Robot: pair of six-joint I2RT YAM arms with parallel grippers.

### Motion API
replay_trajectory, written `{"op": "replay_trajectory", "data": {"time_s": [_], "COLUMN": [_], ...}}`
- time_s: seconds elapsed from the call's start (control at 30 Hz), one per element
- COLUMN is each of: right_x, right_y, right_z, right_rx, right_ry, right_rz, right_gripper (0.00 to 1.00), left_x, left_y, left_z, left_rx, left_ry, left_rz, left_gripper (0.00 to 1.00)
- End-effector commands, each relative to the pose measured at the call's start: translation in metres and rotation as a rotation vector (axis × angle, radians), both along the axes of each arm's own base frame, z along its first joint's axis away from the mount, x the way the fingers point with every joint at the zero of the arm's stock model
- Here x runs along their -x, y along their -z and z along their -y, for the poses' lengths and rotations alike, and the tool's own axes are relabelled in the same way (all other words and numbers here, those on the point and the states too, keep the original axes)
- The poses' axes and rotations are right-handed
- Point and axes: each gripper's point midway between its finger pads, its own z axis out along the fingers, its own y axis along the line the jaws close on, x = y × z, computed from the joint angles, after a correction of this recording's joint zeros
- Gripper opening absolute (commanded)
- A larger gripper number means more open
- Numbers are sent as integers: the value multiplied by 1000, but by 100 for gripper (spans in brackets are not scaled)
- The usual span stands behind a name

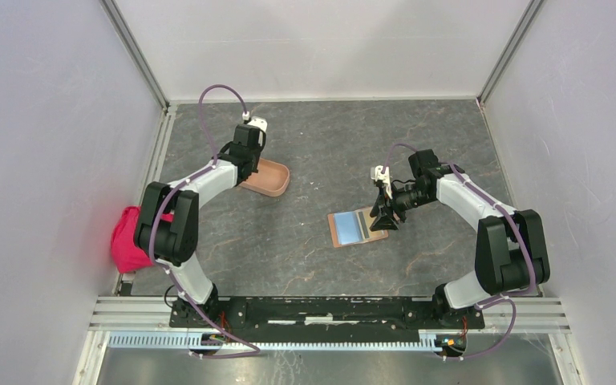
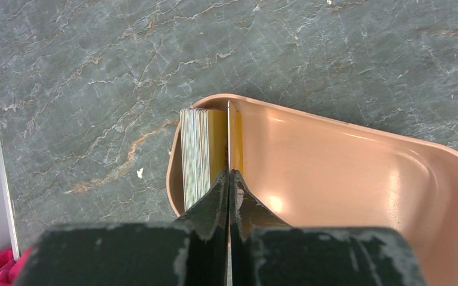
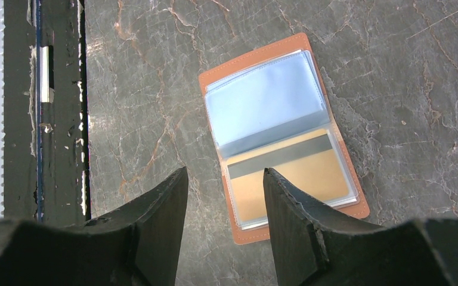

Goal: Put the credit cards into the card holder
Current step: Pick up the credit card from the storage box.

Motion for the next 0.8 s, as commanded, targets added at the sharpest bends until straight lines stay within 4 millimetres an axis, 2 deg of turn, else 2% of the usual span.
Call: {"op": "replay_trajectory", "data": {"time_s": [0.0, 0.3, 0.5, 0.63, 0.77], "right_x": [-4, -4, -4, -4, -3], "right_y": [-8, -8, -9, -9, -9], "right_z": [-3, -3, -3, -3, -3], "right_rx": [-28, -28, -29, -29, -28], "right_ry": [-15, -17, -18, -18, -22], "right_rz": [24, 25, 29, 30, 34], "right_gripper": [56, 56, 56, 56, 56], "left_x": [-7, -5, -4, -2, 5], "left_y": [-26, -24, -24, -38, -63], "left_z": [7, 20, 22, 28, 40], "left_rx": [52, 117, 134, 182, 276], "left_ry": [10, 55, 56, 70, 101], "left_rz": [70, 49, 44, 78, 139], "left_gripper": [2, 2, 2, 2, 2]}}
